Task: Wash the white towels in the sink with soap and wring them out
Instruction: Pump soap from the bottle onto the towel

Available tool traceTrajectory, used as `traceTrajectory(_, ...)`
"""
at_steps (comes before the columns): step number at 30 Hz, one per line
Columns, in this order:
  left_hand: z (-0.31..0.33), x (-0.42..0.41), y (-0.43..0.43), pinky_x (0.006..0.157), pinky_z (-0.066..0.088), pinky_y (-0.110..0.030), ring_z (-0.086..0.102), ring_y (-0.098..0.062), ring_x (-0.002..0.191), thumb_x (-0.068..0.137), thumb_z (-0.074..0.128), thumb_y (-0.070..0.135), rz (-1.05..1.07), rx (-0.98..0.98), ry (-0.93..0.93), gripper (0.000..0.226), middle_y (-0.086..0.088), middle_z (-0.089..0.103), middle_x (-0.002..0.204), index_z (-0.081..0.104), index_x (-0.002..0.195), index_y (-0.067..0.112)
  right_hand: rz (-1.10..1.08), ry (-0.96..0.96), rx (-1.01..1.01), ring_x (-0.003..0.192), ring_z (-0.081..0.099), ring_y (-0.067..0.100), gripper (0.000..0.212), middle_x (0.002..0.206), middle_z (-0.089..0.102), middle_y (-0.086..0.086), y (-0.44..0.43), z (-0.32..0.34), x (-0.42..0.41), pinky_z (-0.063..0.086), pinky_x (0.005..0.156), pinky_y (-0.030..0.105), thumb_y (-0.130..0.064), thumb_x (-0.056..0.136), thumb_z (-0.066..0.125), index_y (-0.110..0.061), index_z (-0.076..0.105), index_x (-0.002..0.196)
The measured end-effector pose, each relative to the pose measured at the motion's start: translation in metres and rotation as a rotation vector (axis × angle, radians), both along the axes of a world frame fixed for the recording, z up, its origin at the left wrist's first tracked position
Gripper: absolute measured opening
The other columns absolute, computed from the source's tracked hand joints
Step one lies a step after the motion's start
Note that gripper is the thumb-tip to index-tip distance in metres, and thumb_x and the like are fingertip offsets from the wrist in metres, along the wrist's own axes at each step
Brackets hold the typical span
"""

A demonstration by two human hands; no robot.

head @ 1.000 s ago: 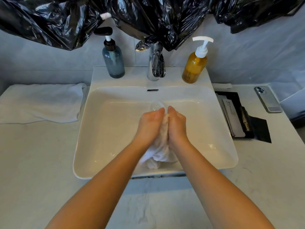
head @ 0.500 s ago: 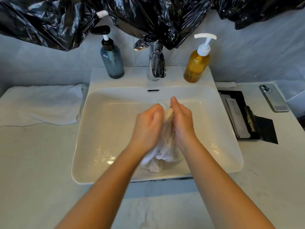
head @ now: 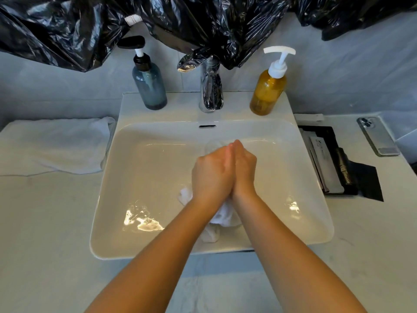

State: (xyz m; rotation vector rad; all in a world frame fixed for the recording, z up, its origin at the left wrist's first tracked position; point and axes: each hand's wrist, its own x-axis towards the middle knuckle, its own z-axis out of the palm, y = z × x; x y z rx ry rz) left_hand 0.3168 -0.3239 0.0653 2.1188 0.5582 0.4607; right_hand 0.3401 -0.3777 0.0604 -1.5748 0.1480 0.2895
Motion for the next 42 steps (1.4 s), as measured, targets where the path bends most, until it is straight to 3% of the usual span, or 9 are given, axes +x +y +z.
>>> traceTrajectory(8,-0.007,0.005,-0.002,0.060,0.043,-0.038,0.061,-0.031,0.063,0.103,0.036,0.036,0.022,-0.069,0.044,0.052,-0.006,0.057,0.058,0.048,0.056,0.018,-0.005,0.100,0.019,0.059,0.058,0.013,0.044,0.058,0.058,-0.001,-0.005,-0.006,0.006,0.046,0.063,0.032,-0.024,0.102,0.048,-0.018,0.053,0.059)
traceTrajectory(17,-0.004,0.002,-0.006,0.064,0.045,-0.032,0.061,-0.016,0.064,0.105,0.042,0.023,-0.064,-0.225,0.080,0.047,-0.008,0.063,0.063,0.056,0.060,0.017,0.057,0.144,-0.038,0.061,0.058,0.019,0.052,0.051,0.057,-0.007,-0.012,-0.013,0.014,0.048,0.064,0.036,-0.025,0.099,0.049,-0.021,0.055,0.047)
traceTrajectory(21,-0.002,-0.004,0.024,0.060,0.034,-0.027,0.038,-0.006,0.054,0.103,0.046,0.033,-0.209,-0.400,0.135,0.046,0.005,0.044,0.059,0.044,0.060,0.018,0.076,0.235,-0.014,0.050,0.057,0.012,0.040,0.047,0.055,-0.008,-0.028,0.003,0.028,0.043,0.056,0.028,-0.030,0.100,0.051,-0.019,0.052,0.062)
traceTrajectory(23,-0.001,-0.004,0.050,0.061,0.033,-0.026,0.037,-0.007,0.059,0.097,0.052,0.047,-0.380,-0.268,0.208,0.044,0.003,0.044,0.065,0.047,0.066,0.016,0.126,0.272,0.002,0.053,0.060,0.011,0.037,0.049,0.060,-0.008,-0.037,0.004,0.032,0.043,0.058,0.027,-0.039,0.100,0.052,-0.020,0.055,0.068)
traceTrajectory(26,0.006,-0.008,0.079,0.058,0.034,-0.026,0.044,-0.003,0.057,0.086,0.060,0.061,-0.614,0.225,0.421,0.040,0.009,0.051,0.061,0.051,0.066,0.027,0.251,0.217,-0.026,0.074,0.063,0.018,0.046,0.074,0.066,-0.001,-0.050,0.006,0.034,0.045,0.070,0.029,-0.050,0.097,0.055,-0.008,0.062,0.081)
traceTrajectory(30,0.019,-0.019,0.111,0.060,0.041,-0.034,0.048,-0.004,0.063,0.078,0.058,0.068,-0.590,0.481,0.336,0.040,0.011,0.052,0.065,0.049,0.071,0.030,0.490,-0.216,-0.168,0.058,0.045,0.008,0.035,0.058,0.048,-0.008,-0.076,0.012,0.034,0.039,0.059,0.020,-0.025,0.094,0.065,-0.011,0.054,0.063)
traceTrajectory(34,0.010,-0.043,0.104,0.065,0.039,-0.029,0.046,-0.006,0.073,0.088,0.069,0.037,-0.695,0.474,0.432,0.023,0.018,0.044,0.081,0.048,0.089,0.027,0.868,-0.332,-0.493,0.075,0.059,0.011,0.016,0.083,0.061,-0.005,-0.092,0.012,0.030,0.049,0.071,0.021,-0.030,0.085,0.073,-0.015,0.069,0.079)
traceTrajectory(38,-0.021,-0.072,0.093,0.094,0.041,-0.030,0.046,-0.010,0.109,0.081,0.062,0.067,-0.737,0.497,0.675,0.054,0.011,0.048,0.126,0.047,0.121,0.035,1.004,-0.324,-0.793,0.110,0.053,0.008,0.034,0.120,0.054,-0.014,-0.099,-0.010,0.017,0.046,0.098,0.034,-0.056,0.080,0.070,-0.028,0.070,0.098)
traceTrajectory(42,-0.031,-0.075,0.084,0.106,0.038,-0.037,0.042,-0.017,0.132,0.078,0.063,0.070,-0.641,0.315,0.802,0.092,0.007,0.035,0.153,0.023,0.152,0.033,1.061,-0.216,-0.785,0.133,0.041,0.014,0.088,0.150,0.033,-0.008,-0.077,-0.024,0.001,0.041,0.106,0.038,-0.061,0.078,0.072,-0.039,0.029,0.151)
